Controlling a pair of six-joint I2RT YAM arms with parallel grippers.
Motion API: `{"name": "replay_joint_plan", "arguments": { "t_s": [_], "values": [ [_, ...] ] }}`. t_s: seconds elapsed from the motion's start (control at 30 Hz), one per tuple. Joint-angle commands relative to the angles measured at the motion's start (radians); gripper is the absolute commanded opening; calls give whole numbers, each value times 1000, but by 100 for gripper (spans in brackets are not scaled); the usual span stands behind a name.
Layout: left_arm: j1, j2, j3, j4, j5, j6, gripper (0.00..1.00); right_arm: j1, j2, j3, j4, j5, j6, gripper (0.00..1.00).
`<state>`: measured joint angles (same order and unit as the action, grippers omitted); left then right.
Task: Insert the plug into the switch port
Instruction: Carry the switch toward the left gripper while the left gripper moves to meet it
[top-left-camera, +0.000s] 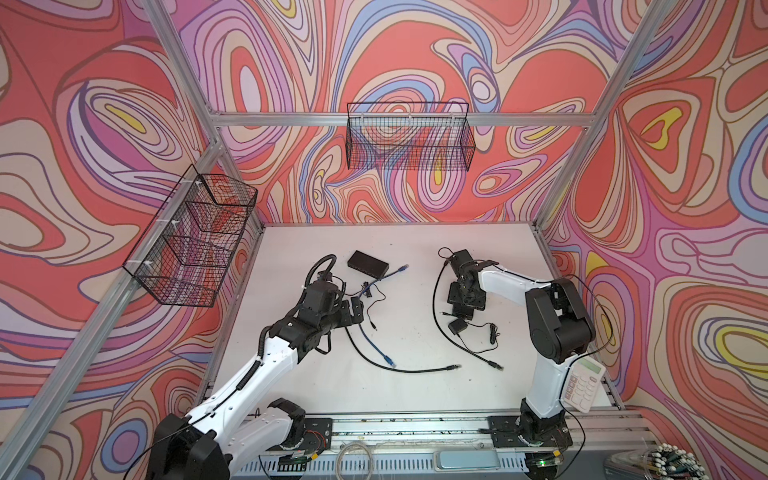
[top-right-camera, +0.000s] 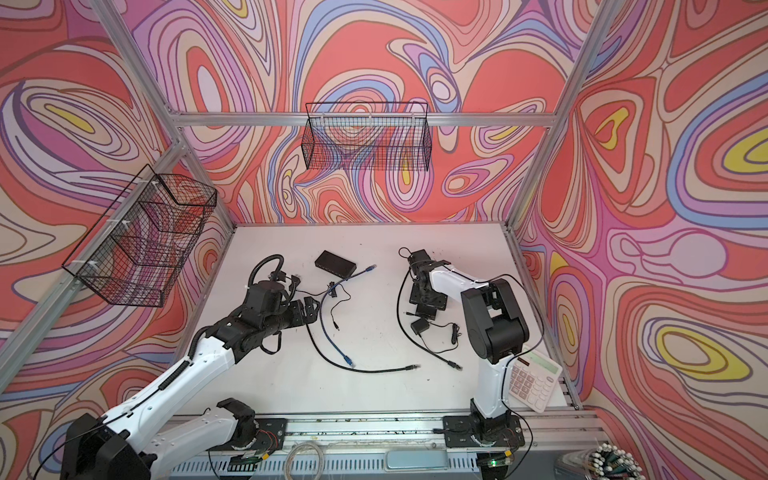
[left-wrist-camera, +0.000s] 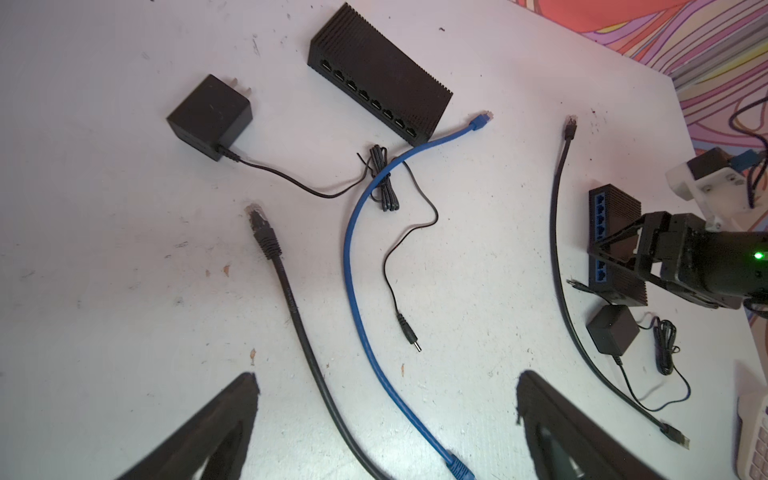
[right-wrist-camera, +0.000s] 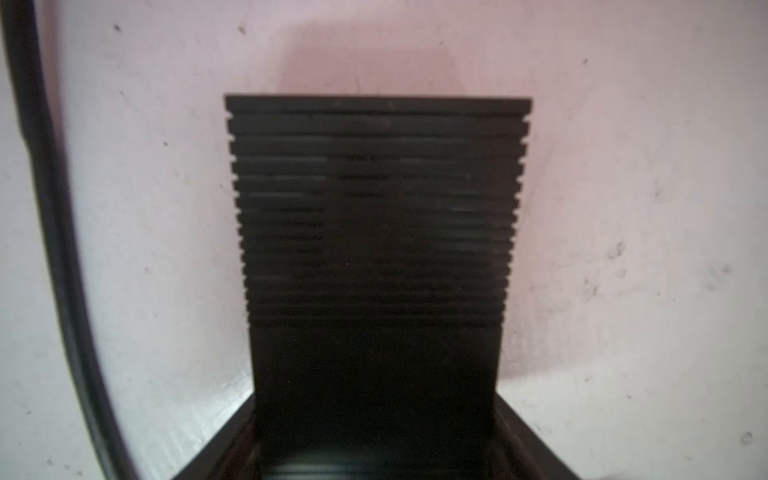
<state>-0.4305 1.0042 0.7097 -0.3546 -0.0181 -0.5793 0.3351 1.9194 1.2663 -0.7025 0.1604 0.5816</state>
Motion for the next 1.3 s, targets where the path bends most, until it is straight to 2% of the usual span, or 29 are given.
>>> {"name": "replay_joint_plan", "arguments": {
  "t_s": [0.0, 0.17, 0.27, 0.47, 0.57, 0.7, 0.83, 0.97, 1.07, 1.27],
  "values": [
    [-1, -28, -11, -11, -85, -11, 100, 5, 17, 21, 7, 0, -1, 66],
    [-1, 23, 35, -78, -95, -2, 100, 5, 16, 47, 10, -2, -22, 47],
    [-1, 45, 63, -97, -113, -10, 100, 5, -6, 71, 11, -5, -43, 42],
    [-2, 16, 59, -66, -130, -5, 100, 5, -56, 149, -16, -32, -77, 41],
    [-1, 3, 50, -42, -87, 45, 100, 5, -78, 174, -17, -82, -74, 41],
    [-2, -30, 33, -27, -113, 58, 100, 8, -126, 163, 4, -146, -59, 40],
    [-1, -72, 16, -5, -112, 58, 100, 22, -176, 142, 38, -246, -130, 37],
    [-1, -10, 85, -72, -71, 59, 100, 55, -188, 151, -5, -273, -291, 36],
    [-2, 56, 128, -87, 22, 58, 99, 112, -202, 156, -46, -237, -415, 36],
    [-3, 147, 130, 35, 245, -82, 99, 180, -226, 158, -39, -245, -482, 34]
  ]
}}
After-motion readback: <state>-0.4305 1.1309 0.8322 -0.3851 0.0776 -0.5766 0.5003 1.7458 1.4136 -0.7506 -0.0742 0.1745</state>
